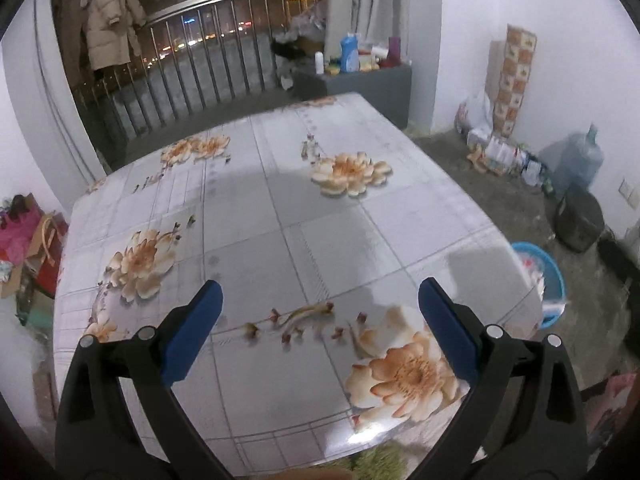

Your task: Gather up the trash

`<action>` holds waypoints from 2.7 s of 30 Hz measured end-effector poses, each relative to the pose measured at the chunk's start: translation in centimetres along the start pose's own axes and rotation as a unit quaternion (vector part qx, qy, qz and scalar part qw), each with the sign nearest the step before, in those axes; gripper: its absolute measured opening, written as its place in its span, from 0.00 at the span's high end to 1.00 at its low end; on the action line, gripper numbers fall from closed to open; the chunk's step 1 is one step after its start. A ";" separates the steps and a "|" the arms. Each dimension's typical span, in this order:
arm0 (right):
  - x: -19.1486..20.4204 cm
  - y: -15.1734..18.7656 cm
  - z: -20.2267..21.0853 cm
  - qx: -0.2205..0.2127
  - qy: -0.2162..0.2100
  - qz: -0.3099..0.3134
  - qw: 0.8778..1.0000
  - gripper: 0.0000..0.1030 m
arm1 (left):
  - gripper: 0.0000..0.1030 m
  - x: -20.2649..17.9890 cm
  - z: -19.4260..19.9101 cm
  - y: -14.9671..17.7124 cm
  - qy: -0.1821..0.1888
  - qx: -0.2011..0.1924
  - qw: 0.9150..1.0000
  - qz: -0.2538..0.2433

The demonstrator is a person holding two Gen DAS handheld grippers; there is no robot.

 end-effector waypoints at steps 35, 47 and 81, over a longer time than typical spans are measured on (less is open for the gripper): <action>-6.8 3.8 -1.5 0.075 0.108 -0.028 0.991 0.06 | 0.09 -3.0 -2.7 -0.2 0.004 0.016 1.000 -0.019; -6.6 4.2 -1.6 0.080 0.116 -0.028 0.990 0.06 | 0.09 -3.7 -3.3 0.1 0.028 0.029 0.999 -0.029; -6.7 4.2 -1.6 0.080 0.115 -0.027 0.990 0.06 | 0.09 -3.5 -3.5 0.2 0.030 0.035 0.999 -0.027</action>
Point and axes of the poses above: each gripper's, at about its wrist camera, not at the fingertips, and z roughly against the way its jaws point, x to its left, y to its underside, the point moved 9 cm from there along -z, roughly the way its jaws point, and after that the axes turned 7 degrees about -z, right-handed, at the moved point
